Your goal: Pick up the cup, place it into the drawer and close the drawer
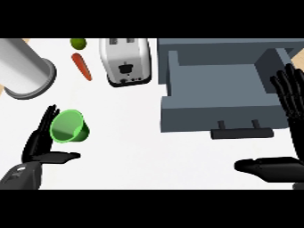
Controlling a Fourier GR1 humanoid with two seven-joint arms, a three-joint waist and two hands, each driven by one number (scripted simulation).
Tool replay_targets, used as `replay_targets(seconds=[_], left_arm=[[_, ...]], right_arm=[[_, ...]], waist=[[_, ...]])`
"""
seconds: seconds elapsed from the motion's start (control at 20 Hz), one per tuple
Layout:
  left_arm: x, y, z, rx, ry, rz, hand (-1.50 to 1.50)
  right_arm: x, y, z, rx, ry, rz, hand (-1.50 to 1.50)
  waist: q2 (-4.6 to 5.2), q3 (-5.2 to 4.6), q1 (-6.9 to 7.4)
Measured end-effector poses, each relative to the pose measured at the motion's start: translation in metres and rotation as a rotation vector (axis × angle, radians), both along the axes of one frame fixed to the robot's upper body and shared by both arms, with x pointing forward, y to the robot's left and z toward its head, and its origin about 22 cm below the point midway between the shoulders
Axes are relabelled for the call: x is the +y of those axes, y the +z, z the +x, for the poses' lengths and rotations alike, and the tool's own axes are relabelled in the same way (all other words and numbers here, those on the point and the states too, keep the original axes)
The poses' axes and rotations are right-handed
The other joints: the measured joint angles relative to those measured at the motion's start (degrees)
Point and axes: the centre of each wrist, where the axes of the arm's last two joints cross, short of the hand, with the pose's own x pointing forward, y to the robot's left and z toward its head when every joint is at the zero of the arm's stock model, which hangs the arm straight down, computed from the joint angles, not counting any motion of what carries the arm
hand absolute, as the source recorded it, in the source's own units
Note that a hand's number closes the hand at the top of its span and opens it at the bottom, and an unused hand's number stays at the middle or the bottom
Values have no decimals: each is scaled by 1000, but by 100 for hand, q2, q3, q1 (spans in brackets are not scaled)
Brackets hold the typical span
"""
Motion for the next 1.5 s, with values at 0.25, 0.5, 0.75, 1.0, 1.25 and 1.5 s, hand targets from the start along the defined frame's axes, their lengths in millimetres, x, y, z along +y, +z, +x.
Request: replay_targets(seconds=[0.25, 0.5, 0.75, 1.0, 1.25, 1.5], left_arm=[[-3, 4, 8, -9, -9, -24, -150], [-13, 5, 15, -17, -41, -68, -150], [-19, 5, 18, -15, -79, -117, -150], [-31, 6, 26, -29, -130, -173, 150], [-41, 8, 32, -28, -173, -243, 150], [-48, 7, 33, -65, -192, -273, 150]], right_arm=[[4, -1, 1, 6, 4, 2, -150], [6, -1, 3, 7, 6, 3, -150], [5, -3, 4, 11, 7, 2, -150], [-1, -3, 9, 15, 10, 4, -150], [-3, -3, 10, 15, 11, -1, -150], [-5, -10, 9, 20, 2, 0, -150]], waist=[[4, -1, -4], [9, -2, -7], [7, -2, -1], [11, -3, -4], [8, -3, -4], [-1, 0, 15]])
